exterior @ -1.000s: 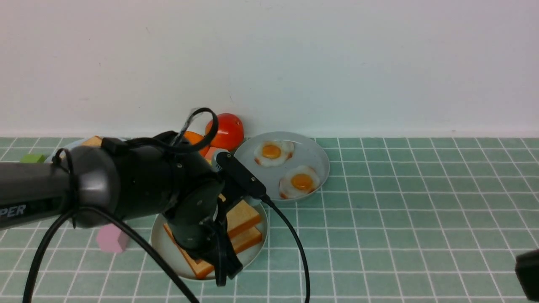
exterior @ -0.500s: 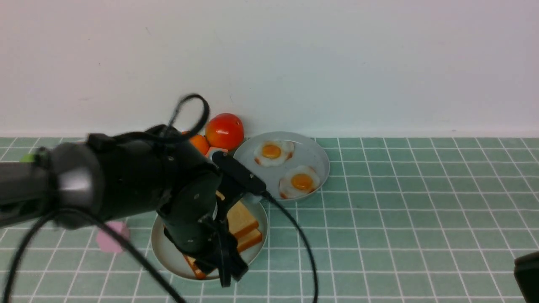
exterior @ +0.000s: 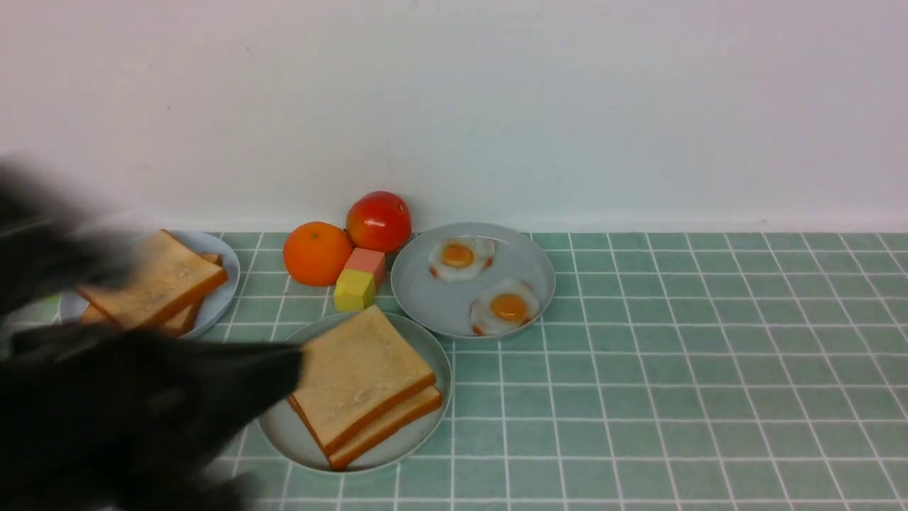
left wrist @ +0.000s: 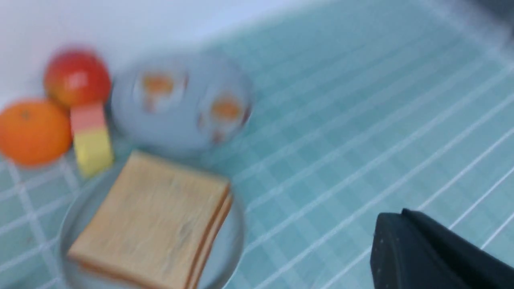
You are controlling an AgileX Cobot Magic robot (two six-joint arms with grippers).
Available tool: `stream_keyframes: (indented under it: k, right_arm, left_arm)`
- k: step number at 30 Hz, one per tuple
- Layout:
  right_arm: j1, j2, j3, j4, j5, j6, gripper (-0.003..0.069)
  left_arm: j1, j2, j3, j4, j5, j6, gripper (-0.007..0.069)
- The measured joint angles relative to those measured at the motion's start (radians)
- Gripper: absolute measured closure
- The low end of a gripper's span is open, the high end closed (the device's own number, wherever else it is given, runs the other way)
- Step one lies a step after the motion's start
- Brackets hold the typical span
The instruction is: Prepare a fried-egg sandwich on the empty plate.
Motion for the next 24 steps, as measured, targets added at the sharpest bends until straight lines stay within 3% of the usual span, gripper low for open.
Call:
stream_keyframes:
  k: [2, 7, 9, 14, 21, 24]
  right_arm:
    - [0.0, -0.096, 0.072, -0.088, -0.013, 0.097, 0.0616]
    - [0.0, -0.226, 0.191, -0.147, -0.094, 0.258, 0.0616]
    - [0.0, -0.29, 0.281, -0.172, -0.216, 0.387, 0.0616]
    - [0.0, -0.314, 0.455, -0.235, -0.495, 0.542, 0.0613]
    - [0.0, -0.314, 0.694, -0.332, -0.904, 0.607, 0.0598]
    - [0.0, -0.314, 0.75, -0.348, -0.983, 0.608, 0.0596]
  left_arm:
    - [0.0, -0.17, 0.133, 0.001, -0.131, -0.013, 0.0638]
    - [0.0, -0.367, 0.293, 0.001, -0.229, -0.016, 0.0638]
    - [0.0, -0.421, 0.356, 0.001, -0.24, -0.017, 0.0638]
    - [0.0, -0.431, 0.407, 0.001, -0.239, -0.02, 0.0638]
    - [0.0, -0.431, 0.427, 0.001, -0.192, -0.02, 0.0638]
    - [0.0, -0.431, 0.427, 0.001, -0.177, -0.02, 0.0638]
